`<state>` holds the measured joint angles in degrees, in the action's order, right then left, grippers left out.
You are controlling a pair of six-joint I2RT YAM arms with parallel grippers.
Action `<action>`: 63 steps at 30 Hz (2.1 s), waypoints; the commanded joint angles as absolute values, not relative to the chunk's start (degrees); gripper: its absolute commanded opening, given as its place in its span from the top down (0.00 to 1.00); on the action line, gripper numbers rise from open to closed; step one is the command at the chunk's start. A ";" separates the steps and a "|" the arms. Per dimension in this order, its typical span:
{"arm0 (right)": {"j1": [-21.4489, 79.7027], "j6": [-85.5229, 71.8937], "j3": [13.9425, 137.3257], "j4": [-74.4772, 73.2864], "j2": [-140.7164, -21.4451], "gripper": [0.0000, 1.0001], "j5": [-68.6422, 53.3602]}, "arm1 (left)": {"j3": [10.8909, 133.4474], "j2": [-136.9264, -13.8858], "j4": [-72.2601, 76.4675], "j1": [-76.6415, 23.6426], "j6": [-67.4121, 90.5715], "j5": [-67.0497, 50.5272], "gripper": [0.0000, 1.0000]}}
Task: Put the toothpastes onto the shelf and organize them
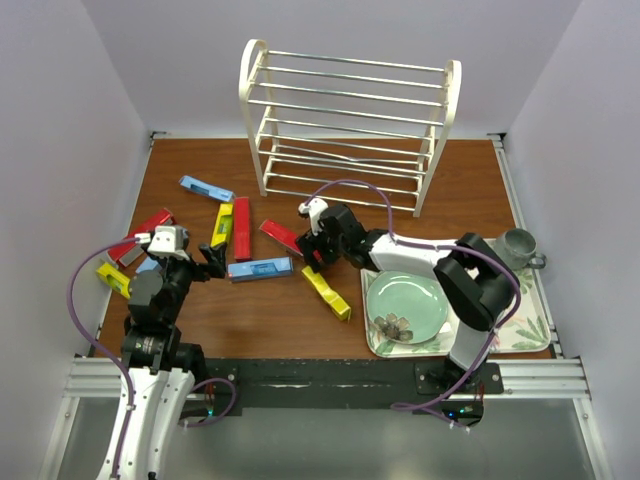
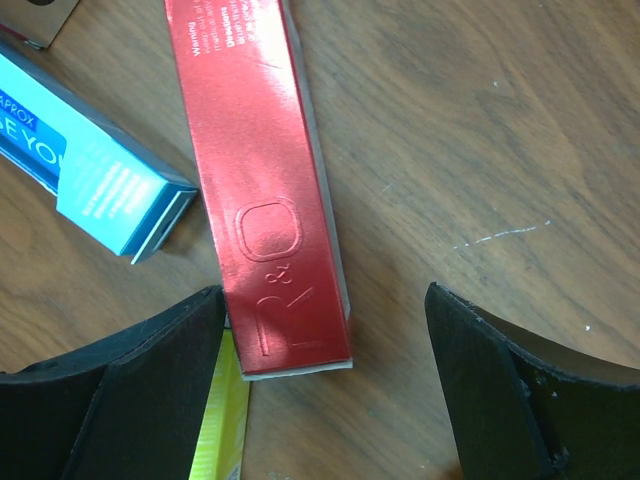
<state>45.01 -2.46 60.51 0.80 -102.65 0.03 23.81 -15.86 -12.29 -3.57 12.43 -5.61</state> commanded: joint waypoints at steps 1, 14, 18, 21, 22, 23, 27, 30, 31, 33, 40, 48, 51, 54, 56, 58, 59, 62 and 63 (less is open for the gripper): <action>43.60 -1.76 60.47 1.84 -99.41 0.18 -1.23 | 24.70 -16.26 -10.55 -4.04 11.43 -6.33 0.00; 42.63 -0.35 60.47 2.11 -100.63 0.24 -4.31 | 24.52 -16.52 -10.37 -4.39 11.51 -6.50 0.00; 42.71 1.75 61.08 1.85 -101.78 0.25 -5.62 | 24.70 -16.44 -10.55 -4.48 11.43 -6.50 0.00; 42.80 2.63 61.35 1.85 -102.39 0.28 -6.06 | 24.70 -16.61 -10.46 -4.48 11.43 -6.50 0.00; 42.80 2.72 61.43 1.85 -102.65 0.30 -6.24 | 24.61 -16.61 -10.55 -4.48 11.43 -6.59 0.00; 42.80 2.99 61.44 1.85 -102.74 0.31 -6.59 | 24.70 -16.70 -10.55 -4.57 11.43 -6.50 0.00; 43.15 3.25 61.79 2.11 -103.97 0.33 -6.77 | 24.70 -16.70 -10.46 -4.57 11.43 -6.50 0.00; 43.59 3.51 62.05 2.11 -104.50 0.34 -6.94 | 24.61 -16.79 -10.55 -4.66 11.43 -6.59 0.00; 43.85 3.60 62.14 1.94 -104.94 0.34 -6.86 | 24.61 -16.79 -10.63 -4.66 11.43 -6.50 0.00; 44.03 3.60 61.88 2.20 -104.94 0.38 -6.07 | 24.61 -16.88 -10.55 -4.66 11.51 -6.50 0.00; 44.21 1.59 58.89 4.92 -100.47 0.60 -2.11 | 24.61 -16.79 -10.63 -5.01 11.43 -6.33 0.00; 43.77 -8.08 51.95 10.27 -92.65 0.84 9.92 | 24.70 -16.52 -10.63 -5.71 11.43 -5.98 0.01; 43.33 -12.56 49.66 11.33 -89.30 0.84 16.15 | 24.70 -16.26 -10.72 -6.15 11.43 -5.89 0.01; 42.63 -16.51 48.34 11.25 -86.50 0.85 23.28 | 24.61 -16.08 -10.63 -6.68 11.43 -5.71 0.01; 41.93 -19.24 47.99 11.08 -85.78 0.85 27.57 | 24.61 -15.82 -10.63 -7.03 11.43 -5.45 0.01; 40.35 -21.95 48.34 10.46 -85.52 0.85 29.61 | 24.61 -15.91 -10.72 -7.82 11.43 -5.27 0.01; 39.82 -22.76 48.51 10.28 -85.69 0.86 31.10 | 24.70 -15.91 -10.72 -8.08 11.43 -5.19 0.01; 37.54 -24.34 49.30 11.25 -86.48 0.87 33.13 | 24.70 -15.91 -10.81 -9.23 11.51 -4.83 0.01; 37.27 -24.61 49.57 12.29 -86.75 0.87 34.18 | 24.78 -16.17 -10.81 -9.92 11.60 -4.57 0.01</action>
<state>39.03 -19.68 48.25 6.15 -87.33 25.89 23.81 -16.32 -12.29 -8.27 12.40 -5.50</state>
